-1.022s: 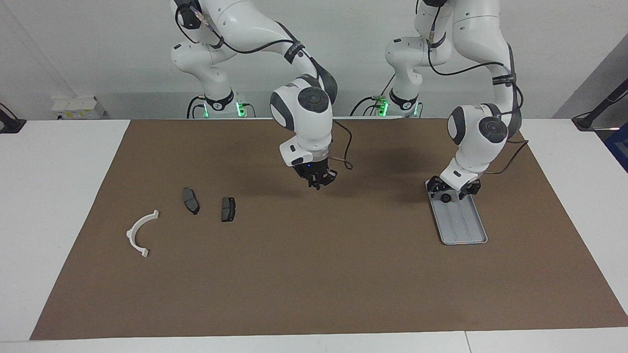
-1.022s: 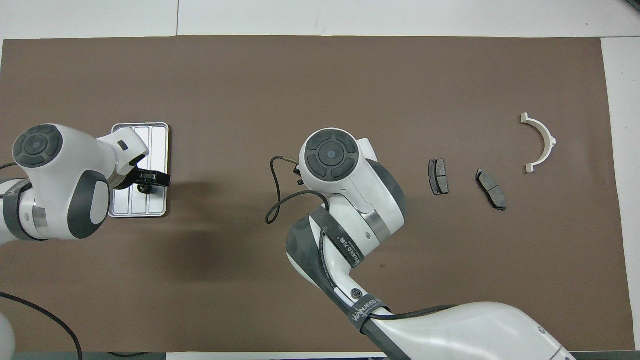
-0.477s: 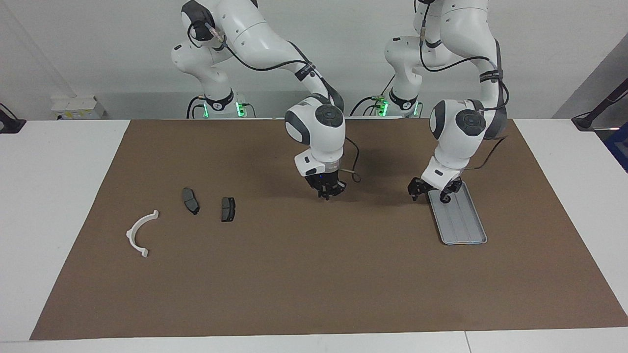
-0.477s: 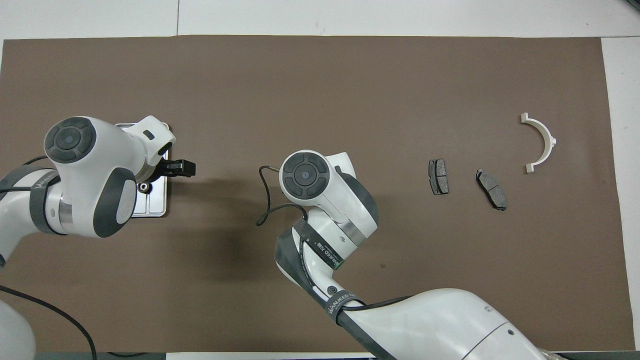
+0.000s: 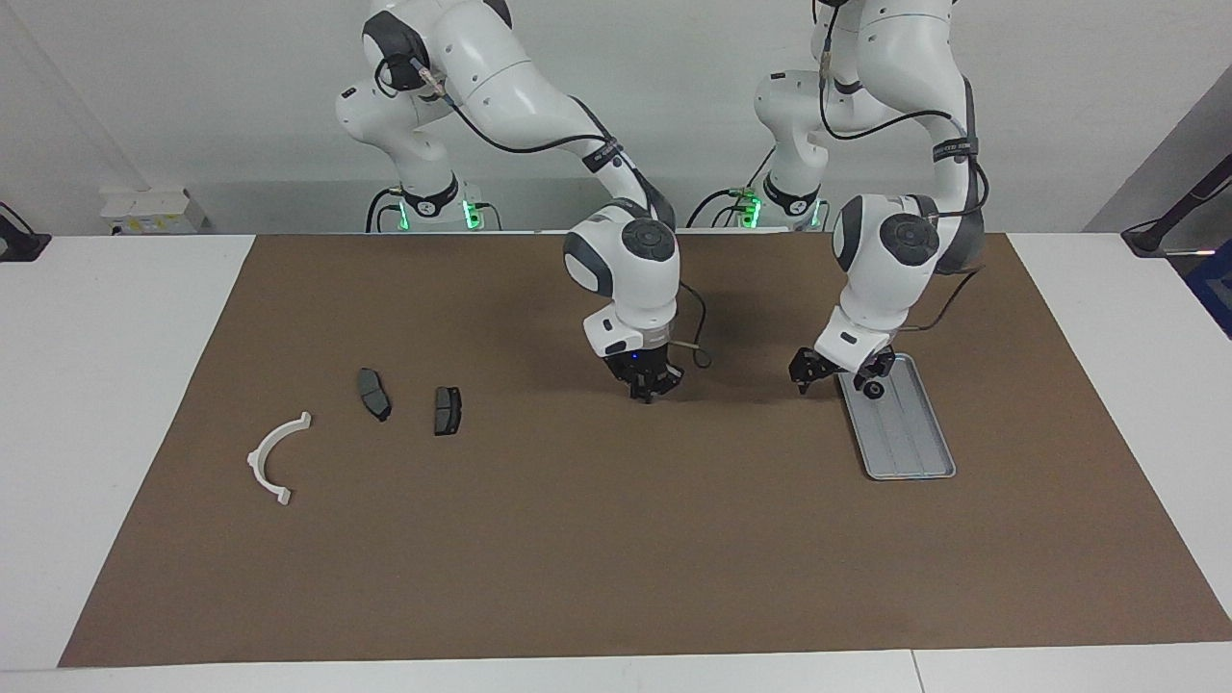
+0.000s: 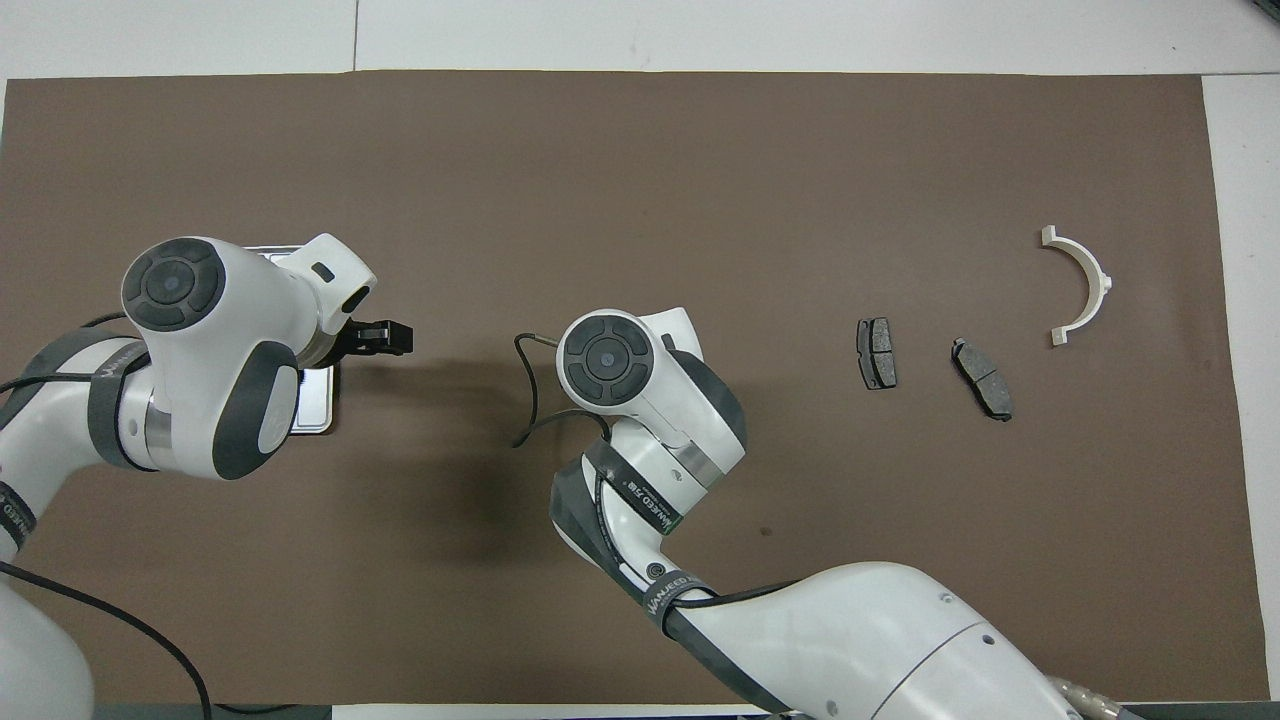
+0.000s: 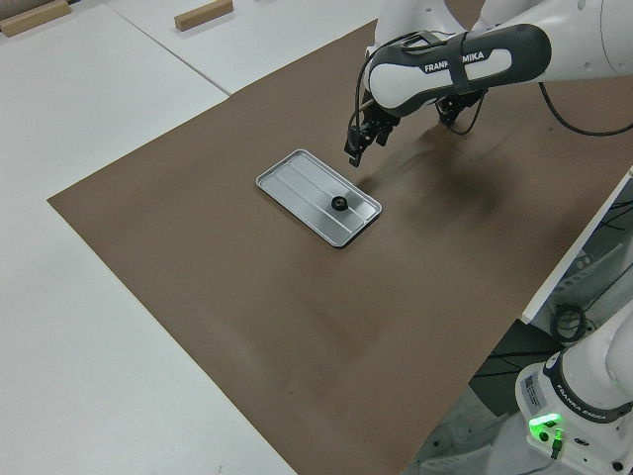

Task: Pick bearing gear from pile to tray

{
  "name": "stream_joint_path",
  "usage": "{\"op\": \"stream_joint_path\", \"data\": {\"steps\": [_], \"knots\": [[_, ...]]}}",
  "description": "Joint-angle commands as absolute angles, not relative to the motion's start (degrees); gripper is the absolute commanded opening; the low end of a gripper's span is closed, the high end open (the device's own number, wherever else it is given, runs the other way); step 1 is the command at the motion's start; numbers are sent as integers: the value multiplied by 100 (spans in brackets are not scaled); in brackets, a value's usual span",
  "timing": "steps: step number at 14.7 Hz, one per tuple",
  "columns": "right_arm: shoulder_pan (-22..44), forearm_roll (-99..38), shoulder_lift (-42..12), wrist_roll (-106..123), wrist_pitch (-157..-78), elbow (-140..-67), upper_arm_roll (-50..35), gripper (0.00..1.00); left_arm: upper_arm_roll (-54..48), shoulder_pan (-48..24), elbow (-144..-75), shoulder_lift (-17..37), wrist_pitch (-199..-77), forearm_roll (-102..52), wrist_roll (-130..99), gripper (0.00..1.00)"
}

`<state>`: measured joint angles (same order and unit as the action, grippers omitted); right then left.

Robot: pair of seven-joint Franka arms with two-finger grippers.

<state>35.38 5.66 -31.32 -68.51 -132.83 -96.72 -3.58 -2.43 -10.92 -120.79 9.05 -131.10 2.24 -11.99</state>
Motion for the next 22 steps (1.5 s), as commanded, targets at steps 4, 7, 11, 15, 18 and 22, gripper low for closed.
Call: {"op": "stream_joint_path", "data": {"steps": [4, 7, 11, 15, 18, 22], "knots": [[3472, 712, -3146, -7225, -13238, -9626, -325, 100, -176, -1345, -12366, 870, -13632, 167, -1547, 100], [3262, 712, -3120, -7137, -12606, -9055, -316, 100, -167, -1494, -12375, 870, -13632, 167, -1713, 100], [2788, 598, -2647, -6305, -12077, -8912, -343, 100, -167, -1652, -12375, 888, -13632, 167, -2010, 100], [2295, 580, -2207, -5197, -11620, -8912, -360, 100, -149, -2170, -12226, 923, -13614, 167, -2636, 100], [1979, 344, -1970, -4415, -11435, -8912, -352, 100, -149, -2539, -11998, 1028, -13474, 176, -3083, 100], [1425, 220, -1741, -3158, -11224, -8912, -352, 100, -141, -3128, -10778, 1879, -12938, 334, -4085, 100]]}}
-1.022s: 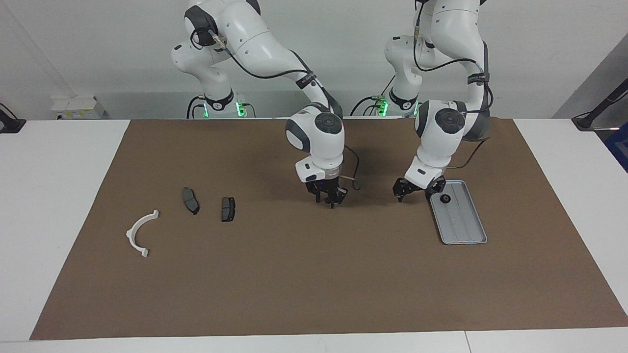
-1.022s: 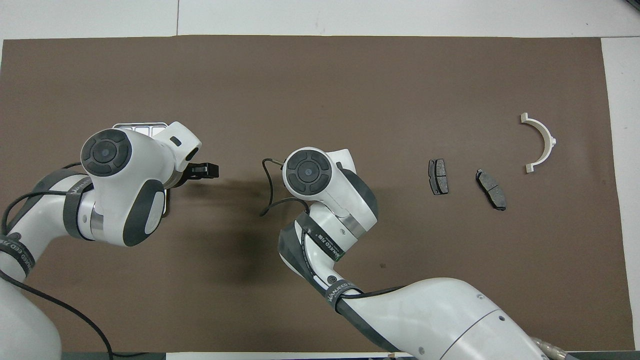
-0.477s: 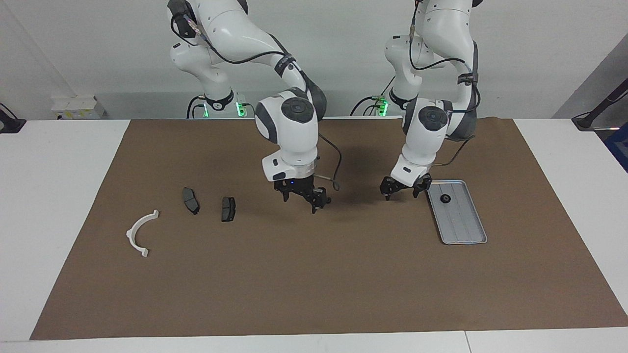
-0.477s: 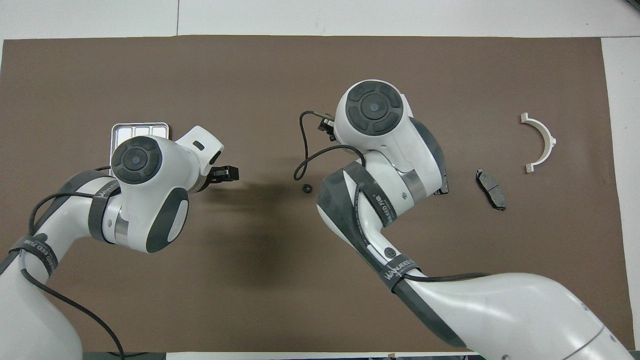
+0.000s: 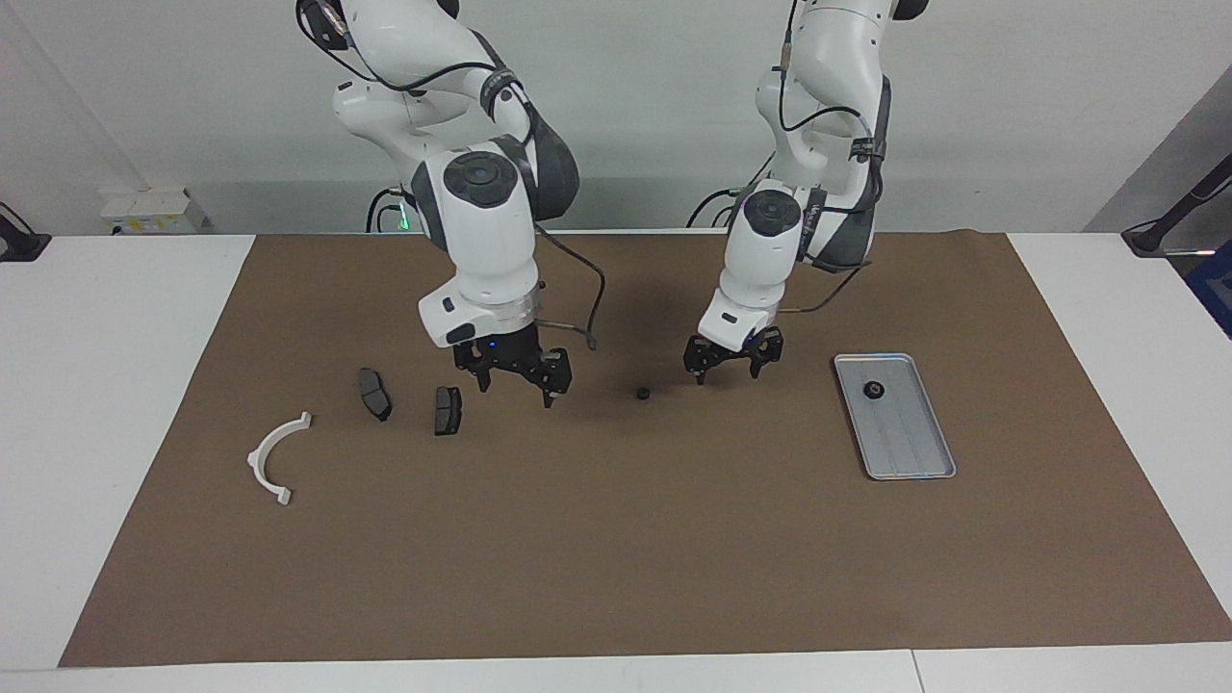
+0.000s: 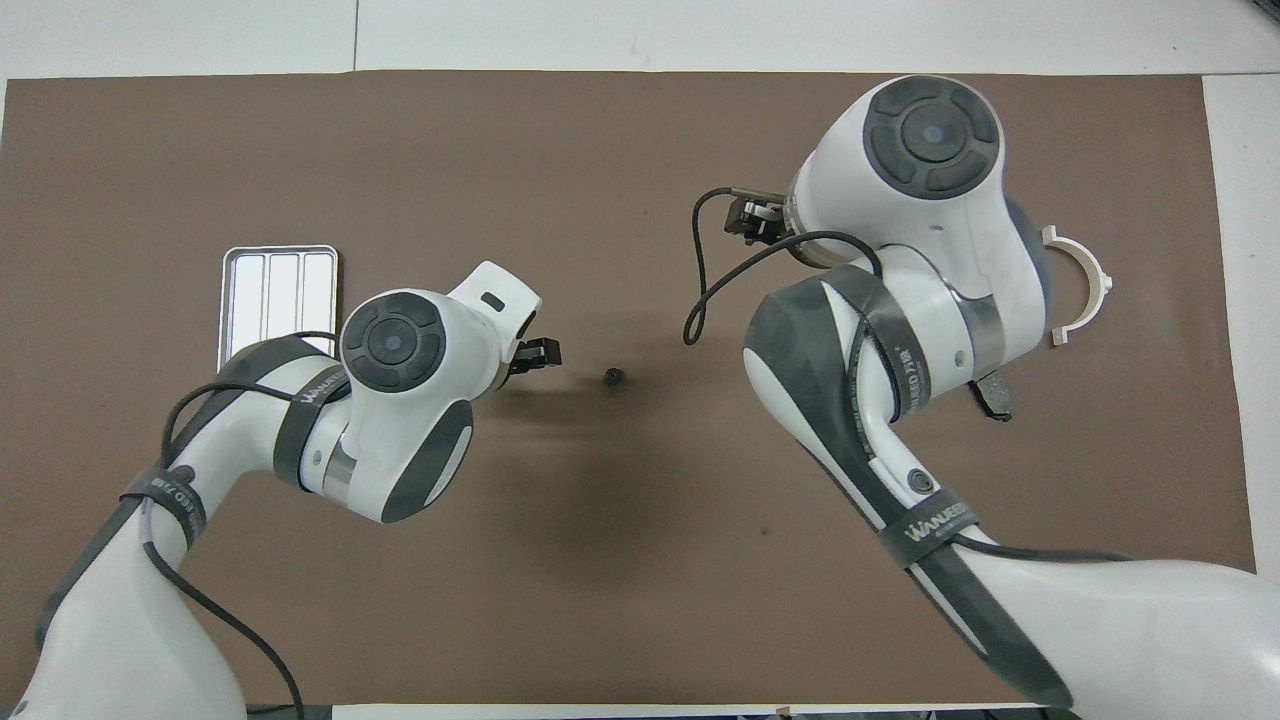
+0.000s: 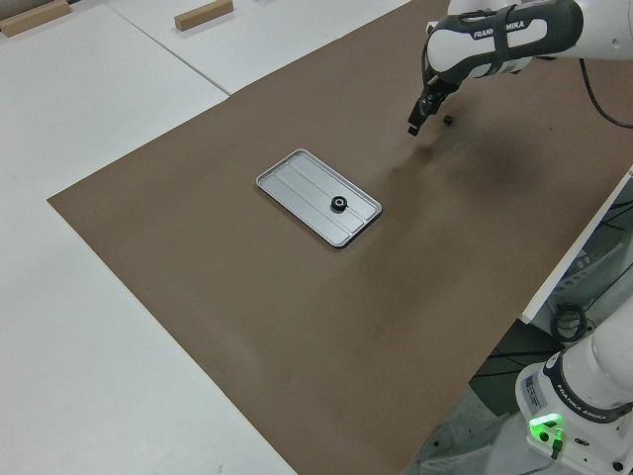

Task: Pick bearing gear from pile to tray

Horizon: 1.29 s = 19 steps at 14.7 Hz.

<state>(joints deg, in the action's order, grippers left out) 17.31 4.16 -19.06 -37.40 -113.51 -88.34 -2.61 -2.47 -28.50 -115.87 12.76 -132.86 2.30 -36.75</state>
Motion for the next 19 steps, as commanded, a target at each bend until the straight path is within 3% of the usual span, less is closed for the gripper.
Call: {"op": "stream_joint_path", "data": {"steps": [1, 3, 6, 19], "knots": [[1293, 211, -1714, -2868, -11180, -8912, -352, 100, -141, -3207, -10575, 2037, -12920, 343, -4244, 100], [1100, 202, -1644, -2445, -11162, -8912, -352, 100, -132, -3462, -10040, 2494, -12763, 351, -4455, 100], [810, 202, -1582, -1718, -11153, -8947, -352, 100, -123, -3515, -9888, 2593, -12744, 430, -4553, 100], [431, 202, -1556, -1151, -11065, -8991, -343, 100, -132, -3709, -10459, 2514, -13228, 510, -4720, 98]]}}
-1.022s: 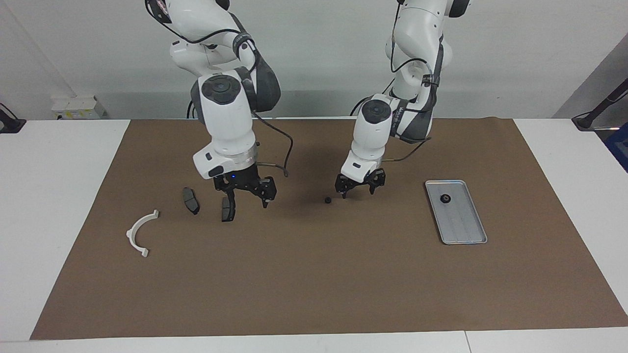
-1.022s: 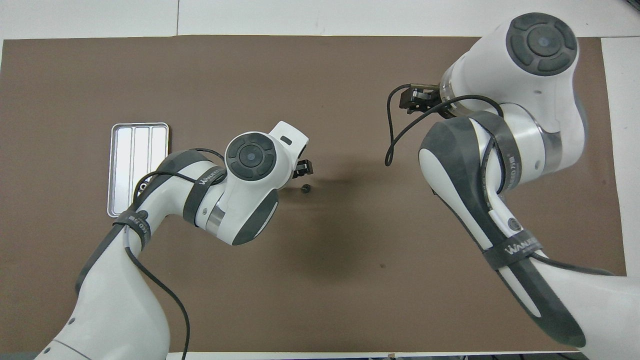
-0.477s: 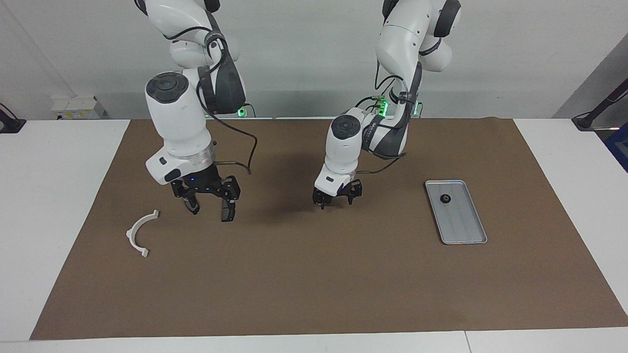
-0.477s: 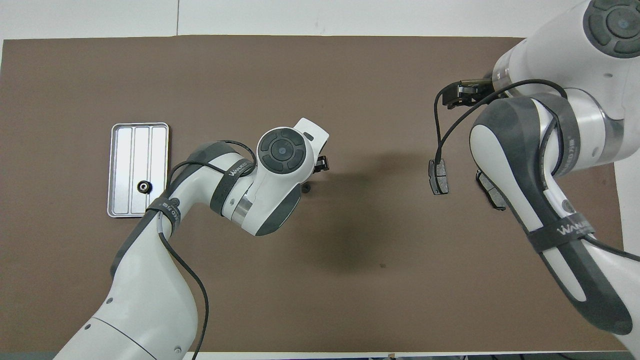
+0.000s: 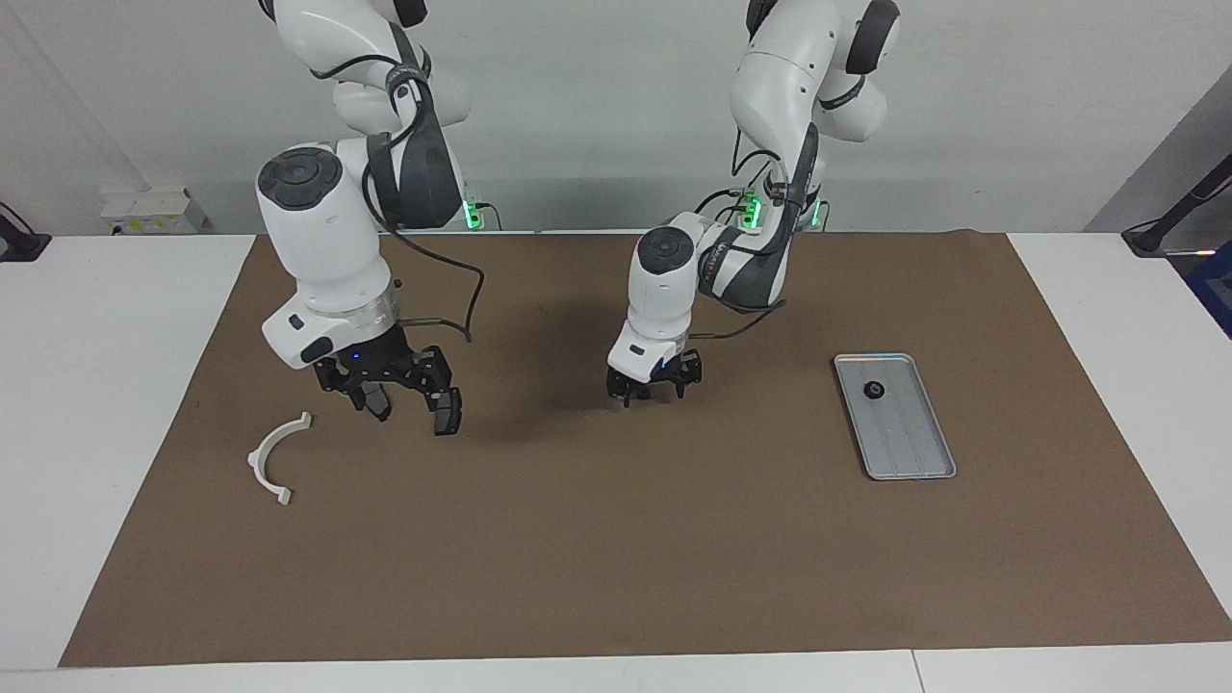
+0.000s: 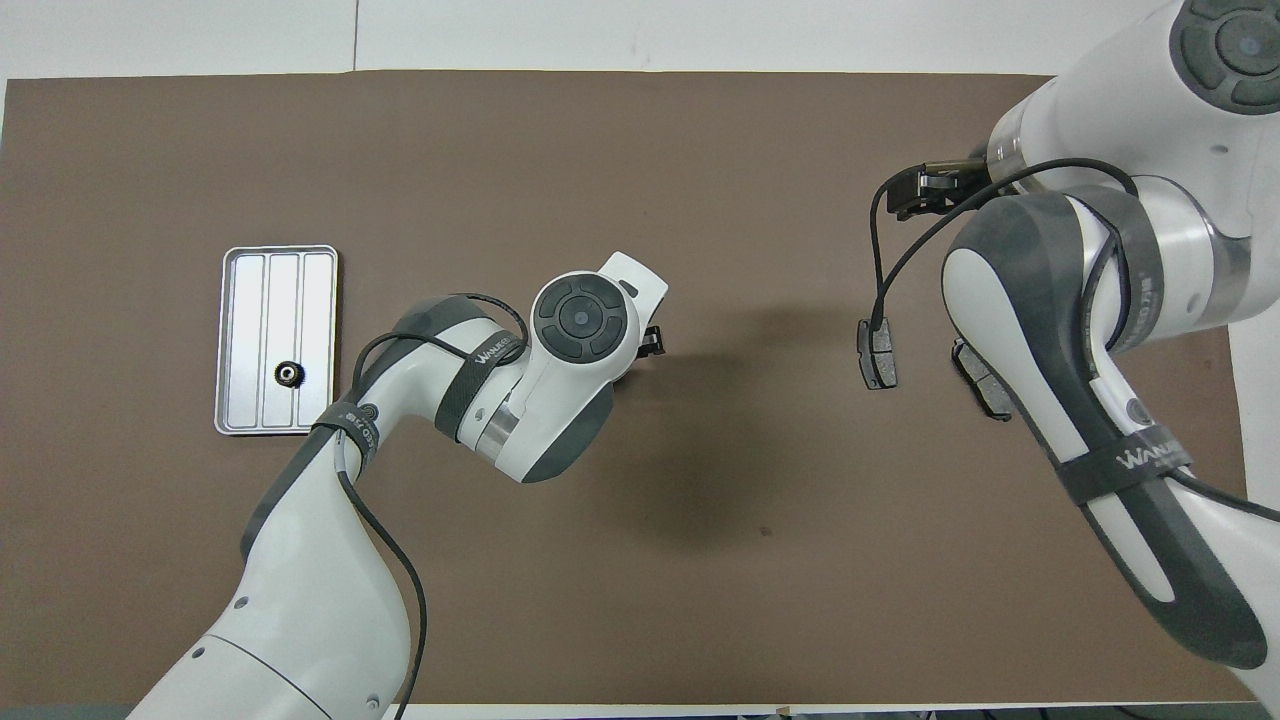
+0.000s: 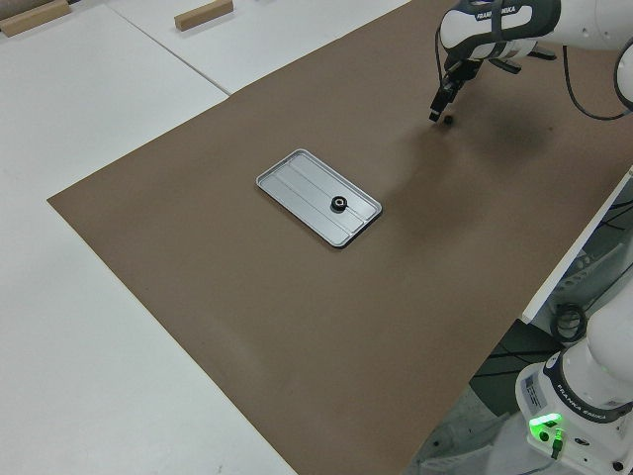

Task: Pick bearing gear from pile to tray

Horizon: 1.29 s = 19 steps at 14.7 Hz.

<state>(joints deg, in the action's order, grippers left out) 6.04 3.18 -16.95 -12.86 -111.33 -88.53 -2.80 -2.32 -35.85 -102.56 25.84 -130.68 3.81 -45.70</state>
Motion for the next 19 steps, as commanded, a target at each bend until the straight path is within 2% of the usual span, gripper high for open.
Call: {"op": "stream_joint_path", "data": {"steps": [1, 7, 9, 10, 11, 12, 13, 15, 19], "knots": [[396, 202, -1556, -1151, -11065, -8991, -343, 100, -132, -3709, -10494, 2505, -13228, 518, -4720, 97], [273, 202, -1547, -1081, -11083, -8991, -343, 100, -132, -3797, -10696, 2443, -13333, 519, -4755, 95], [272, 202, -1547, -1037, -11109, -8991, -343, 100, -132, -3797, -10705, 2443, -13342, 519, -4755, 91], [272, 202, -1538, -959, -11109, -8991, -343, 100, -132, -3797, -10705, 2435, -13342, 519, -4755, 86], [255, 202, -1486, -810, -11118, -8991, -334, 100, -132, -3797, -10722, 2435, -13342, 519, -4764, 79], [220, 202, -1398, -617, -11118, -9000, -325, 100, -132, -3797, -10731, 2435, -13342, 519, -4833, 67], [194, 202, -1310, -389, -11118, -9017, -325, 100, -132, -3797, -10723, 2435, -13342, 519, -4947, 49], [176, 193, -1021, -89, -11118, -9236, -308, 100, -123, -3797, -10679, 2435, -13237, 519, -4992, 0], [79, 71, -257, 18, -10637, -9632, -308, 100, -114, -3692, -10381, 2452, -12983, 597, -4966, 0]]}}
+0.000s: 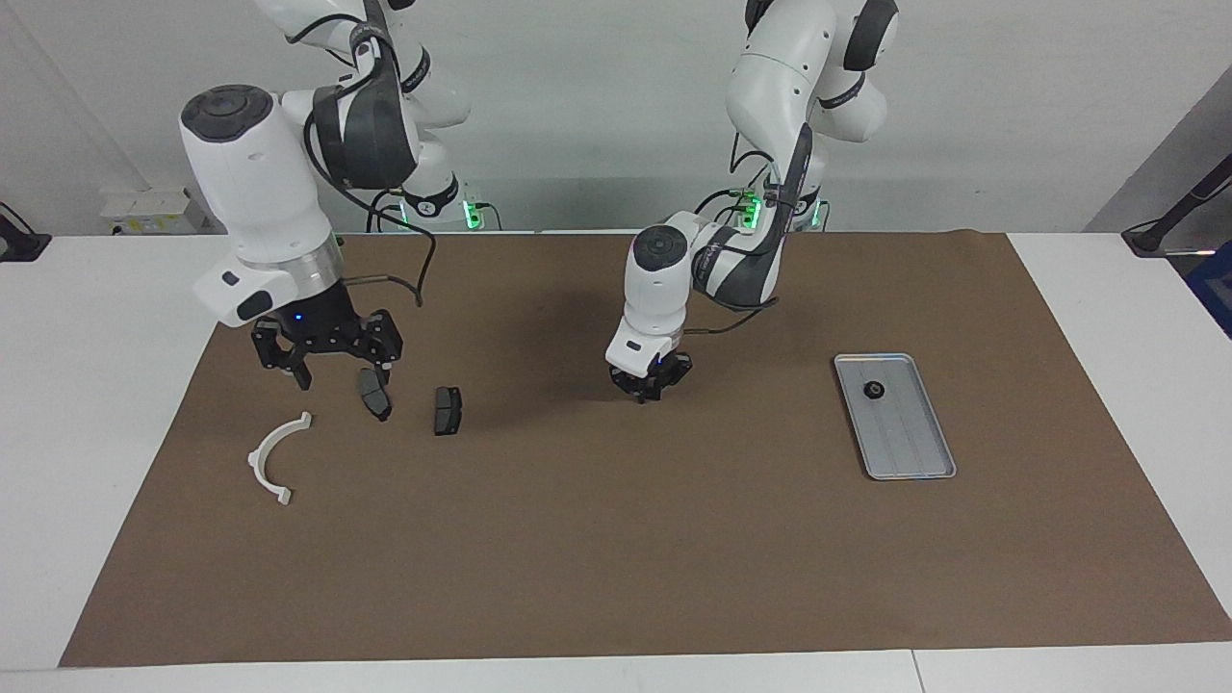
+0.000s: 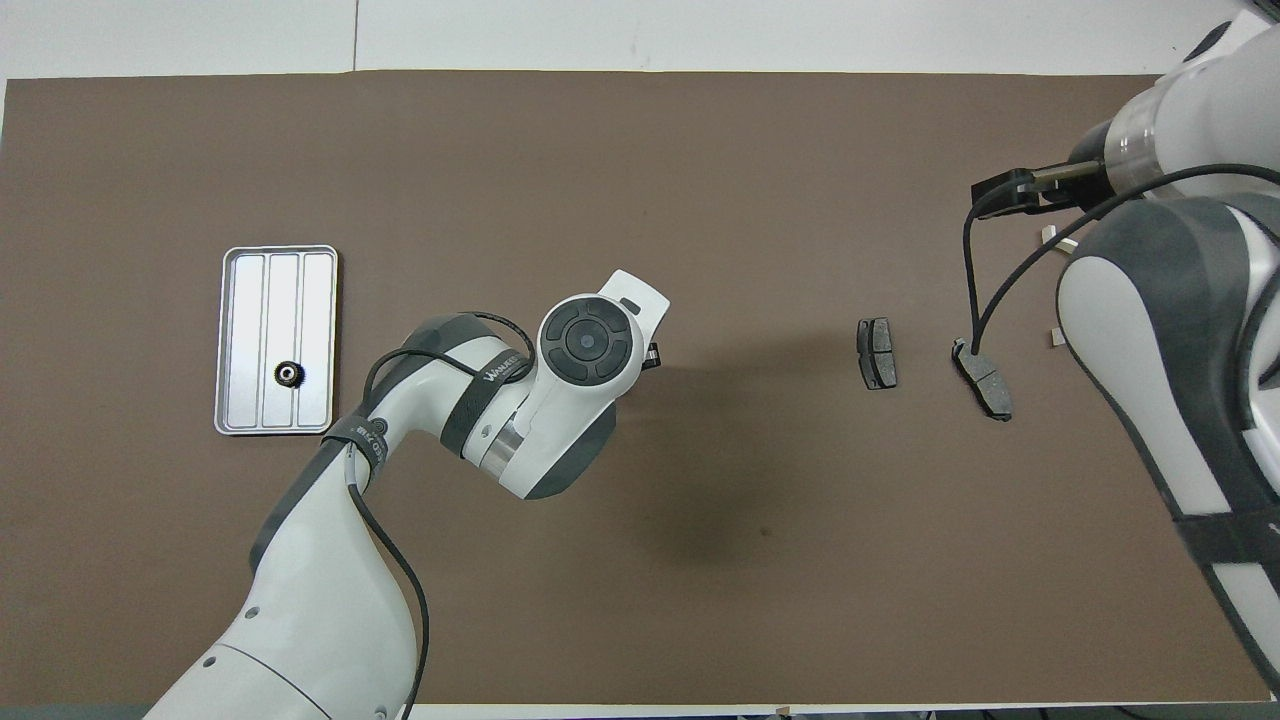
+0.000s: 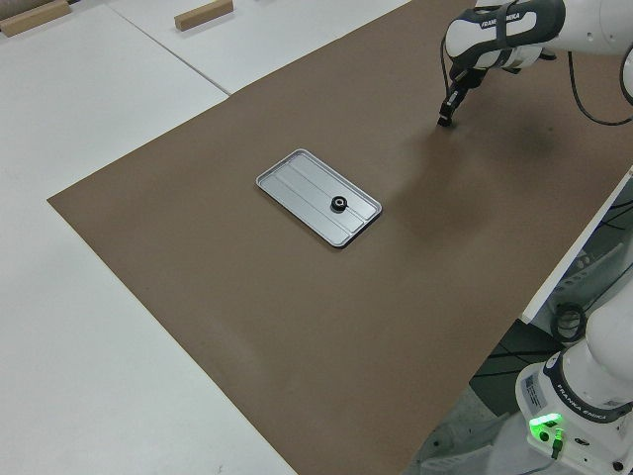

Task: Pick bearing gear from pile to tray
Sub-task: 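Carry the ring to the silver tray with the left gripper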

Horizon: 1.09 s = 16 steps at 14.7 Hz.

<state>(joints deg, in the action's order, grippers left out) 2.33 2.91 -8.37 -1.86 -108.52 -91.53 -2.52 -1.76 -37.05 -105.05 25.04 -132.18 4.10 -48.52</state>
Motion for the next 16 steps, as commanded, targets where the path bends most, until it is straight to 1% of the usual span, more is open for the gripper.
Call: {"op": "stream_joint_path", "data": {"steps": [1, 3, 5, 7, 9, 11, 14, 16], "knots": [[53, -17, -142, 9, -10365, -9633, -308, 100, -114, -3657, -10232, 2452, -12755, 650, -4931, 0], [-61, -79, 43, 26, -10152, -9633, -308, 100, -114, -3507, -9924, 2487, -12377, 729, -4896, 0], [-97, -79, 228, 140, -10108, -9624, -308, 100, -123, -3271, -9800, 2409, -12113, 782, -4712, 0], [-105, -79, 395, 202, -9846, -9607, -308, 100, -123, -2946, -9809, 2085, -11788, 756, -4169, 0], [-114, -70, 457, 202, -9389, -9563, -299, 100, -149, -2376, -9835, 1786, -11498, 686, -3396, 0], [-114, -70, 466, 193, -9116, -9536, -290, 100, -158, -1805, -9791, 1601, -11277, 354, -2545, 0], [-106, -70, 431, 185, -9097, -9501, -299, 100, -132, -1022, -9800, 1433, -11057, 106, -1287, 0], [-97, -70, 422, 167, -9079, -9466, -290, 100, -123, -669, -9878, 1389, -11065, 97, -714, 0]]}}
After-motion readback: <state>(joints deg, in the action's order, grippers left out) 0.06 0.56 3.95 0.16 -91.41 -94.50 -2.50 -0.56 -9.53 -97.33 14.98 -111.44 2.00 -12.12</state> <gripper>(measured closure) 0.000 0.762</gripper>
